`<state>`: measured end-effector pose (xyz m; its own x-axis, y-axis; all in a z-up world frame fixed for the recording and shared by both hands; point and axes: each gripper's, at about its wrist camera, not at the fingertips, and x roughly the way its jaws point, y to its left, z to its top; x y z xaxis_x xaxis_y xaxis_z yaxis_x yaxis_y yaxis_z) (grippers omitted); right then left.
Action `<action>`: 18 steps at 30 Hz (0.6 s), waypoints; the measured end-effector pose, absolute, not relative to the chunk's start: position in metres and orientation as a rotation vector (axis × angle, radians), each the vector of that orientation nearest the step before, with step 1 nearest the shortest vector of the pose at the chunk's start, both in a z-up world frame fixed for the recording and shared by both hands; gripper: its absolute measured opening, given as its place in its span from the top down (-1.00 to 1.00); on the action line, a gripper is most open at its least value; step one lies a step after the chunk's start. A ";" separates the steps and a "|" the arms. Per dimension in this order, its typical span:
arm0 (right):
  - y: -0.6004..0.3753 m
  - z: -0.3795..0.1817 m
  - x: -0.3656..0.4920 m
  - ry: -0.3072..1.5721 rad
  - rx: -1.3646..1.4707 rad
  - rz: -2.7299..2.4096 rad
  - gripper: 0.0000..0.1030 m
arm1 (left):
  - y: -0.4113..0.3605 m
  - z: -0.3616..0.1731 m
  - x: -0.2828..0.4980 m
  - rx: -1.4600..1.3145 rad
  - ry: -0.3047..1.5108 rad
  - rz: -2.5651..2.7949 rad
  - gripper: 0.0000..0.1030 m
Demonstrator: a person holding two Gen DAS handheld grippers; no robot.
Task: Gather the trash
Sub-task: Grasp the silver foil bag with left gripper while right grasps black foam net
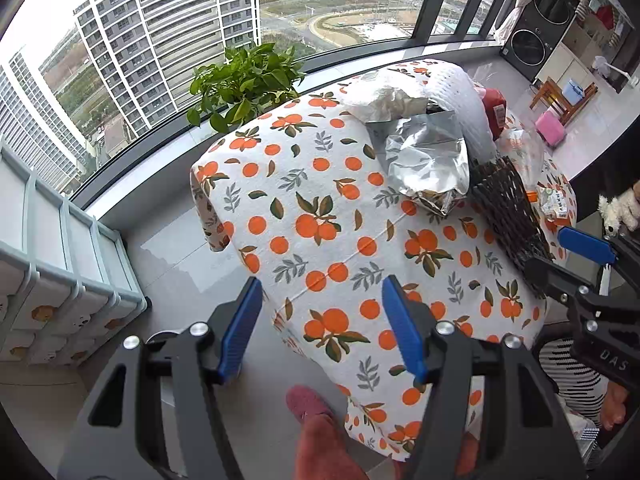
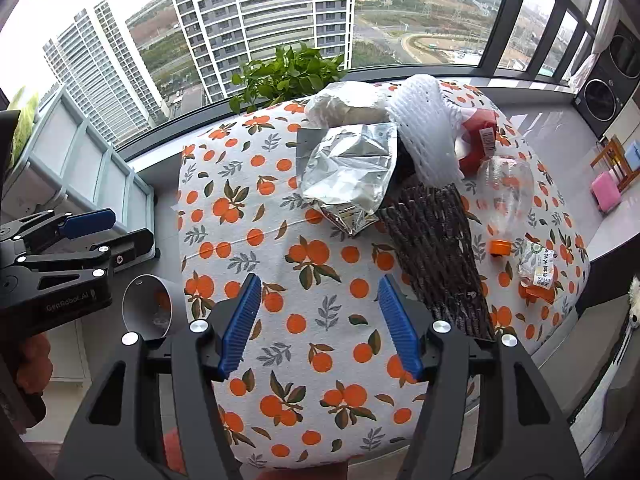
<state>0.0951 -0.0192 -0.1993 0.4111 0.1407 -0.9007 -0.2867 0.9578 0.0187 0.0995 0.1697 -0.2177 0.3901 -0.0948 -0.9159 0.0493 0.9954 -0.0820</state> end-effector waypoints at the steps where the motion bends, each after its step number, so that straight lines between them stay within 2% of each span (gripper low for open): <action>1: -0.034 -0.197 0.099 1.112 -0.144 0.247 -0.24 | 0.156 -0.218 0.107 -0.029 1.169 -0.111 -0.22; 6: -0.092 -0.202 0.124 1.111 -0.159 0.193 -0.36 | 0.099 -0.228 0.141 -0.010 1.205 -0.184 -0.22; 13: -0.124 -0.244 0.153 1.187 -0.221 0.240 -0.37 | 0.050 -0.261 0.175 0.041 1.237 -0.179 -0.22; 18: -0.124 -0.274 0.165 1.230 -0.246 0.291 -0.37 | 0.044 -0.289 0.199 0.090 1.232 -0.134 -0.22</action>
